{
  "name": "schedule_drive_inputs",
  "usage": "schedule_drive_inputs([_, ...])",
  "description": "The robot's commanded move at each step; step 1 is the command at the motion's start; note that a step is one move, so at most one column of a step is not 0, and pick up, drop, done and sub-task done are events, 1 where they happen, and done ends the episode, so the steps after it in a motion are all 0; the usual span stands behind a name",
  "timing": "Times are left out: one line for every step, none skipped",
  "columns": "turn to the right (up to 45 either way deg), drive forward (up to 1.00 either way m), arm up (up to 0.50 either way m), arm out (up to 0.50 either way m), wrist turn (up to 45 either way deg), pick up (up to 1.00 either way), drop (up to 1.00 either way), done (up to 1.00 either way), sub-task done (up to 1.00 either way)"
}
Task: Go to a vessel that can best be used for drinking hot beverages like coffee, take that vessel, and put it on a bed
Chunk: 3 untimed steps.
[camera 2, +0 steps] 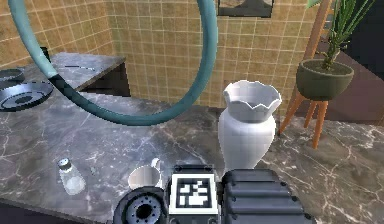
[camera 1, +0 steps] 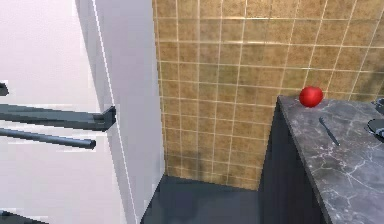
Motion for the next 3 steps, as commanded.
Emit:
schedule_drive_inputs([0.0, 0.00, 0.00, 0.00, 45.0, 0.00, 0.00, 0.00, 0.00])
schedule_drive_inputs([0.0, 0.00, 0.00, 0.00, 45.0, 0.00, 0.00, 0.00, 0.00])
schedule_drive_inputs([0.0, 0.00, 0.00, 0.00, 45.0, 0.00, 0.00, 0.00, 0.00])
